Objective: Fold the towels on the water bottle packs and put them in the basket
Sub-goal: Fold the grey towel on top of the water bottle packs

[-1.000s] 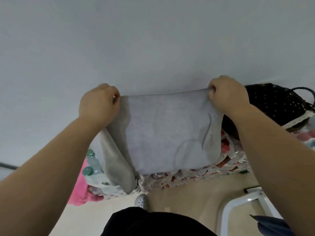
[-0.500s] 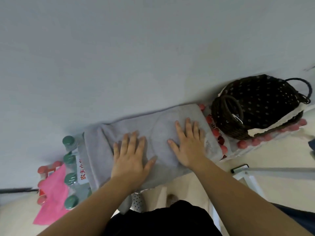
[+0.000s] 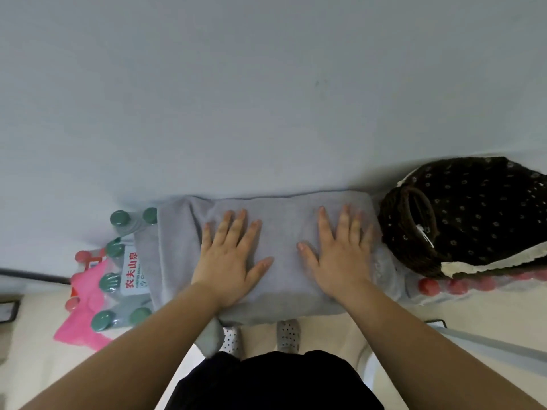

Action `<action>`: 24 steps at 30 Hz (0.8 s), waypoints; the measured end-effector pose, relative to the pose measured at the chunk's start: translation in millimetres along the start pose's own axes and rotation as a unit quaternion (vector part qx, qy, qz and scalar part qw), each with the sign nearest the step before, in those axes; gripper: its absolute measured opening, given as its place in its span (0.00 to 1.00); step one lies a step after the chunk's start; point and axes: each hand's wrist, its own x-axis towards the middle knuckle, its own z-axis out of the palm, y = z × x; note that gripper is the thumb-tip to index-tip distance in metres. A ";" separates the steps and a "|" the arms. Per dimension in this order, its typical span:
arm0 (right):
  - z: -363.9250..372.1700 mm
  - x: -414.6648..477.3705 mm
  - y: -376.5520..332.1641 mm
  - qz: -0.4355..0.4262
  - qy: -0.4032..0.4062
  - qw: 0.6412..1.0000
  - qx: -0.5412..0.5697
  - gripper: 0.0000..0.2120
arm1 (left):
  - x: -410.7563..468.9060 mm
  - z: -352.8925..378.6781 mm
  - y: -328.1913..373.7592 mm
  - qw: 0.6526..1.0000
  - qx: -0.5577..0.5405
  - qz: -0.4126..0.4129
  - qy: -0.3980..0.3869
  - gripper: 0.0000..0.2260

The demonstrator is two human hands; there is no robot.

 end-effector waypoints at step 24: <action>11.7 1.6 -81.3 -0.306 -0.034 0.951 -0.019 0.39 | -82.8 -22.8 -50.8 0.826 -0.136 -0.525 0.152 0.09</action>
